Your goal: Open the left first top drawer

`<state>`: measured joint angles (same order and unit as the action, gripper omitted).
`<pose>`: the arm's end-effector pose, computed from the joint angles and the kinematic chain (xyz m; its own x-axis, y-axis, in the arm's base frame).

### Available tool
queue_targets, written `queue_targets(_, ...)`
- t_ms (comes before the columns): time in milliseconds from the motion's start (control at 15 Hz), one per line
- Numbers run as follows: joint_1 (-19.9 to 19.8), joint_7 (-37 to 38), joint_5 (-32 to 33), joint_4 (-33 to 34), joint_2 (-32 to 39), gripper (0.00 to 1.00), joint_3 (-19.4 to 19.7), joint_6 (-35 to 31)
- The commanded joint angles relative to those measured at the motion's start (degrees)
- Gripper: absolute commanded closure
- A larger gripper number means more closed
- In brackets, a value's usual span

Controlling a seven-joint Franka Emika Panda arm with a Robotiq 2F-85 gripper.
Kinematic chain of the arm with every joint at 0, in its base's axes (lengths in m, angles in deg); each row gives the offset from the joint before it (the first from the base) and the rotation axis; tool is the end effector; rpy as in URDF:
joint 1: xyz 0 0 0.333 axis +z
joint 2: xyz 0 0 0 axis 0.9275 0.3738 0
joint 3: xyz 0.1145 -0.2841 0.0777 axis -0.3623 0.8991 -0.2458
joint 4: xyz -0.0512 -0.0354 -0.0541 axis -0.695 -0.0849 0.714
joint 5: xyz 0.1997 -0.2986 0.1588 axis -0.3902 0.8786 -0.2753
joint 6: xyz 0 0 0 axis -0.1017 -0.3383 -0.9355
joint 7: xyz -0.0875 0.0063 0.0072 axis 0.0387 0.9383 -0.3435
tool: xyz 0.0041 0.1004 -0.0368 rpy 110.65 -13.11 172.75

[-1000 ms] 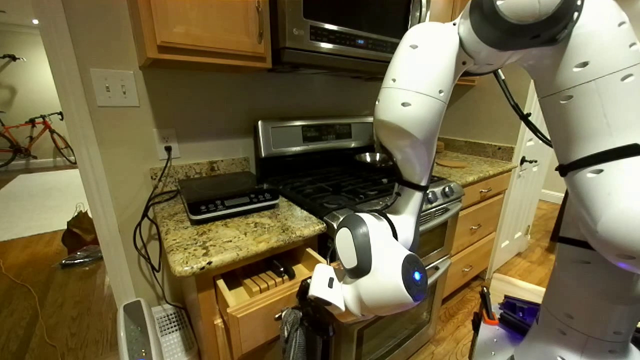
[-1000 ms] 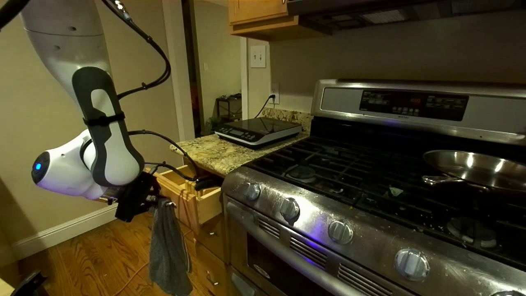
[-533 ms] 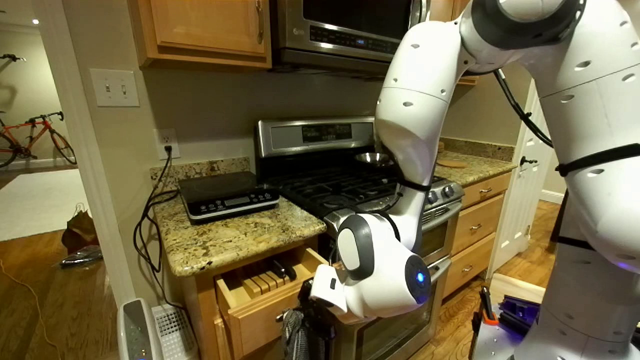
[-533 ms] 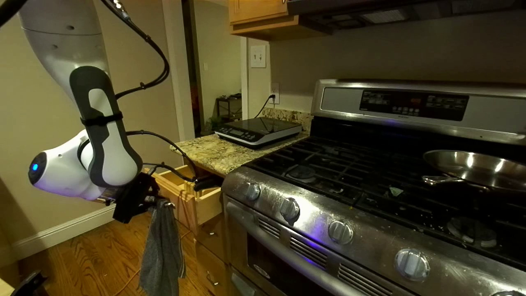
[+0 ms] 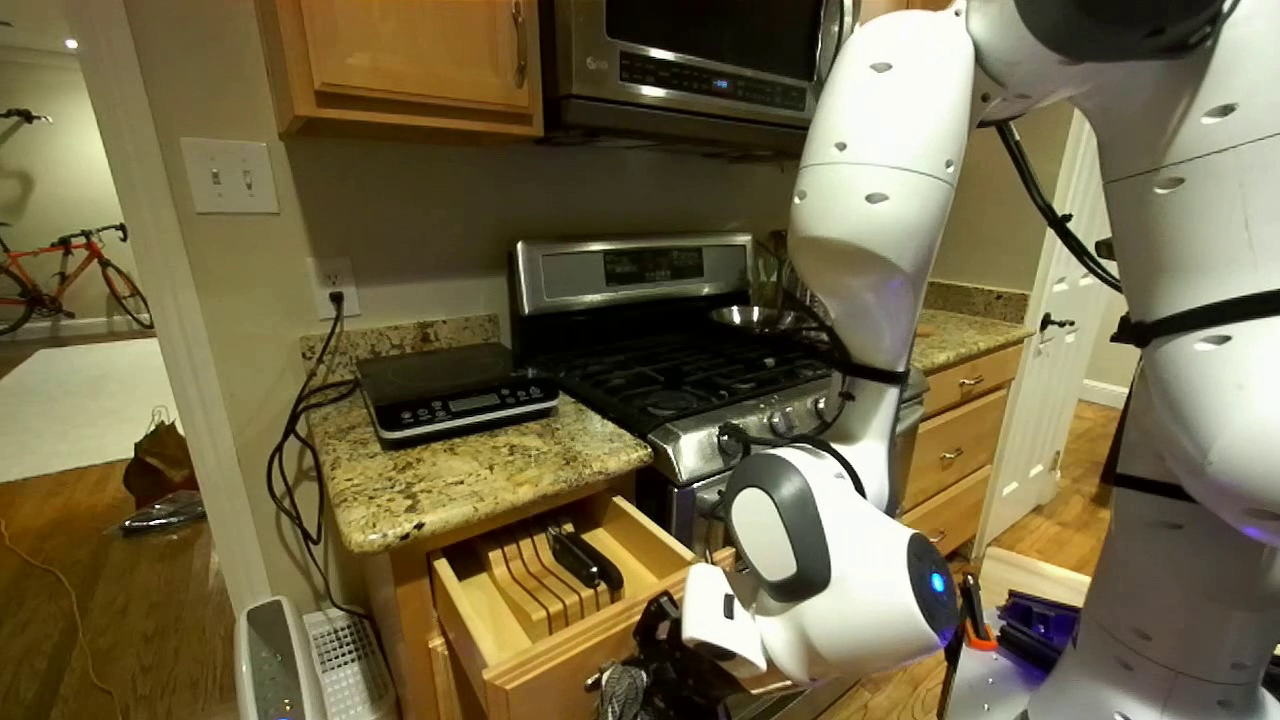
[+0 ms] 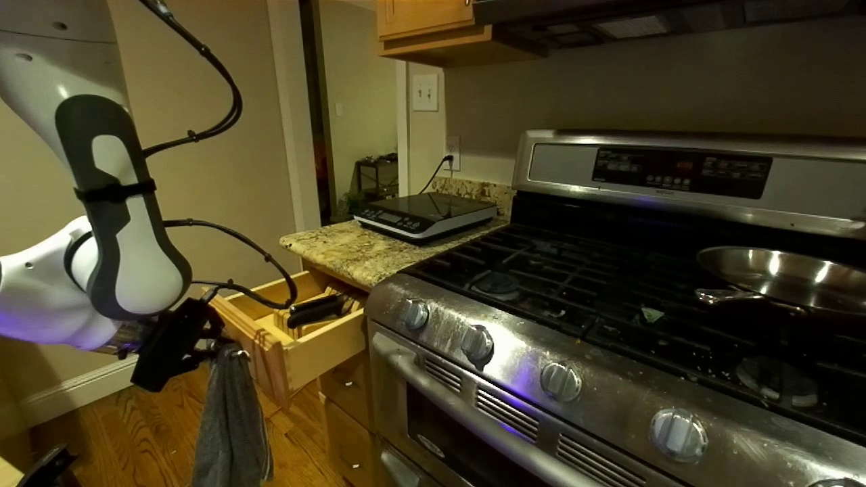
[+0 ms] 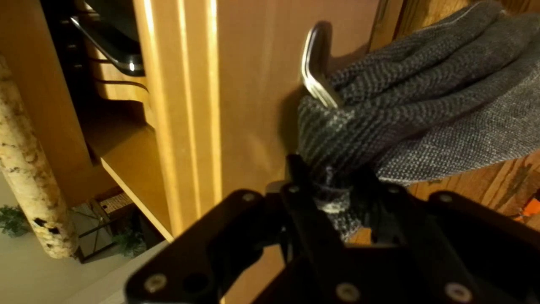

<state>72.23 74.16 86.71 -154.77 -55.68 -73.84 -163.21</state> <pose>0.2916 0.1979 0.1094 0.0741 0.9875 0.1395 0.6951 -0.1514 0.7028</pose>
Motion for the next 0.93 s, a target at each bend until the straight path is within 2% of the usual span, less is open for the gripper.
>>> queue_targets(0,2.9,2.8,-0.2,-3.0,-1.8,0.39,-1.8,-1.8)
queue_targets(333,3.5,4.0,-0.1,-4.8,-5.7,0.05,-4.4,-5.6)
queue_targets(467,3.6,3.4,-0.5,-5.4,-8.1,0.00,-5.4,-8.0)
queue_targets(867,6.2,5.2,0.2,-5.0,-19.8,0.00,-9.7,-19.4)
